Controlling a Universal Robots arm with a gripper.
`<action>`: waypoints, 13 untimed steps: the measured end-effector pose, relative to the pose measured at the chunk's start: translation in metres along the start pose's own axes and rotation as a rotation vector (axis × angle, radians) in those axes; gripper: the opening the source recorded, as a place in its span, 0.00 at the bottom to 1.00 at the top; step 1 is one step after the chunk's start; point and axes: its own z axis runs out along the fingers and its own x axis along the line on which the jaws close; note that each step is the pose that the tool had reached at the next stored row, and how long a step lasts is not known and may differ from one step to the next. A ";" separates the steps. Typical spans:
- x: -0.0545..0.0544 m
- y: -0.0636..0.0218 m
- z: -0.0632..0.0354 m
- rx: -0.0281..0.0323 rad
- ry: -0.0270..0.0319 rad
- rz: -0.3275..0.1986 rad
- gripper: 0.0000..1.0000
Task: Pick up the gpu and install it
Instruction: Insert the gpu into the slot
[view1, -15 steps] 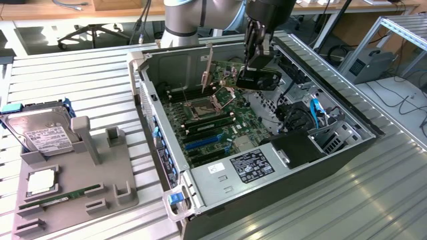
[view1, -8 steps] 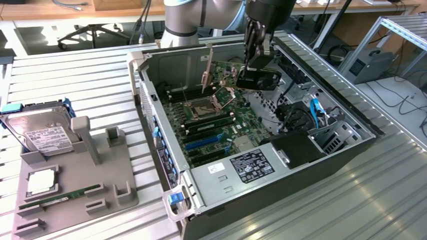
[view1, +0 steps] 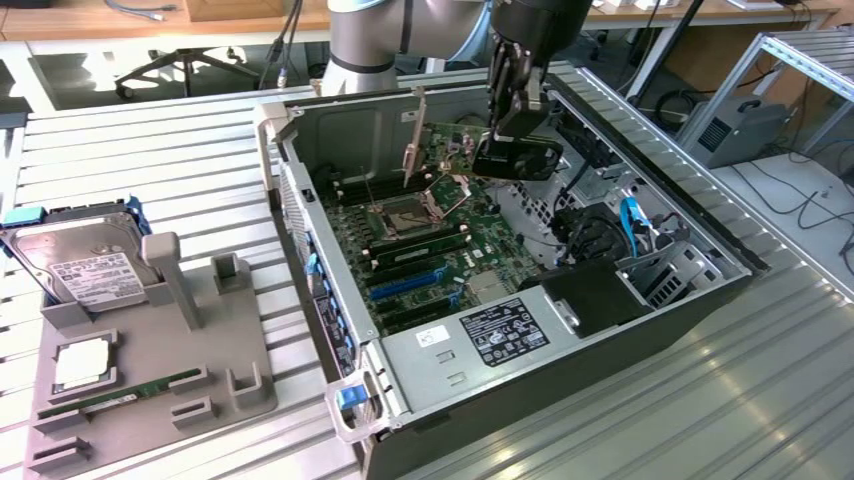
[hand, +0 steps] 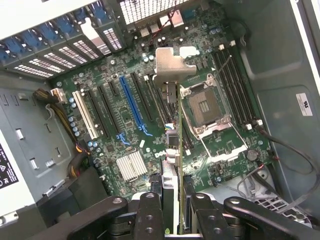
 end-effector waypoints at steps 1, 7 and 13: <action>0.000 0.0000 0.0000 0.0000 0.0000 -0.001 0.27; 0.000 0.0000 0.0001 -0.0002 0.0002 -0.012 0.27; 0.000 0.0000 0.0001 -0.0003 0.0003 -0.022 0.27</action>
